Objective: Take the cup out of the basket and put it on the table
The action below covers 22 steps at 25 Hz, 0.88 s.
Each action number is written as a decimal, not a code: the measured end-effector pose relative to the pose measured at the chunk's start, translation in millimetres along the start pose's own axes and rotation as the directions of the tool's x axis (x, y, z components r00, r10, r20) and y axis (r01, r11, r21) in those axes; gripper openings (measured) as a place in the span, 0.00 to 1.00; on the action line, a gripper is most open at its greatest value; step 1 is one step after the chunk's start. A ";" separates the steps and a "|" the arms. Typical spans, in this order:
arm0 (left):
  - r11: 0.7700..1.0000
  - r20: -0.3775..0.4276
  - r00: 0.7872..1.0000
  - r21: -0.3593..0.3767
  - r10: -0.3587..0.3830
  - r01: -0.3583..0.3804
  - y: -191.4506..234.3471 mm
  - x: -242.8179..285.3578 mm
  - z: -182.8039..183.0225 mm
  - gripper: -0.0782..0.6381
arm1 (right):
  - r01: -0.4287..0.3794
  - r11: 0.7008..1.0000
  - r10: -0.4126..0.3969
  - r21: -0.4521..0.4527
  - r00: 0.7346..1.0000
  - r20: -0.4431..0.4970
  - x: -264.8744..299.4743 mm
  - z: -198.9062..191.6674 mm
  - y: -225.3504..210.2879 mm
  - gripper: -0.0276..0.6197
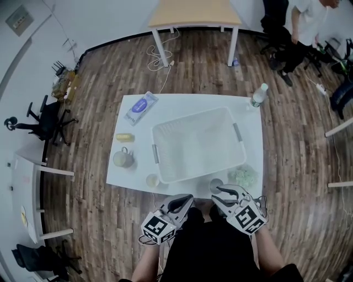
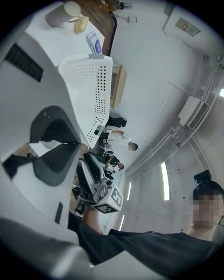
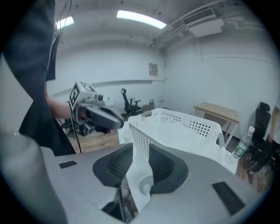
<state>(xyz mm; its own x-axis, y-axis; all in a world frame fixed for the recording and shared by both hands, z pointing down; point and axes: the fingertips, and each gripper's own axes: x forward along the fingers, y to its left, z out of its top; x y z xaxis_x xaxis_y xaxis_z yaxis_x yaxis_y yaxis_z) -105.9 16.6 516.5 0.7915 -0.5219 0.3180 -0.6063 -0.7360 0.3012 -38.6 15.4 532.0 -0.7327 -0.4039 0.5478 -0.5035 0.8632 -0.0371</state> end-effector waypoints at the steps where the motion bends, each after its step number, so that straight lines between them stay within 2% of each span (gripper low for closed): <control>1: 1.000 0.022 1.000 0.007 -0.004 0.004 -2.6 -0.4 9.1 0.12 | -0.001 1.000 0.000 0.031 0.998 0.055 -6.0 12.1 -0.2 0.22; 6: 1.000 0.123 0.992 0.024 -0.021 0.018 -15.1 -5.1 47.6 0.12 | -0.030 0.988 -0.009 0.152 0.968 0.249 -31.7 57.6 1.9 0.10; 10: 0.999 0.170 0.985 0.029 -0.027 0.022 -24.3 -5.1 61.2 0.12 | -0.114 0.978 0.046 0.172 0.933 0.356 -45.7 67.7 15.8 0.08; 15: 0.998 0.179 0.983 0.044 -0.041 0.033 -33.9 -2.2 62.6 0.12 | -0.099 0.985 0.031 0.138 0.903 0.428 -50.1 79.3 20.4 0.08; 22: 0.998 0.196 0.980 0.053 -0.044 0.035 -39.2 -3.0 69.5 0.12 | -0.067 0.990 0.003 0.123 0.889 0.458 -53.2 91.5 15.7 0.08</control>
<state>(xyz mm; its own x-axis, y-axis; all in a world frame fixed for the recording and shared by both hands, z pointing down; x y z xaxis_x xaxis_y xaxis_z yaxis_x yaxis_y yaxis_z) -79.2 17.0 441.3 0.8173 -0.5630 0.1223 -0.5737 -0.7755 0.2637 -49.4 22.7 425.9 -0.8626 -0.4951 0.1040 -0.5059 0.8445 -0.1760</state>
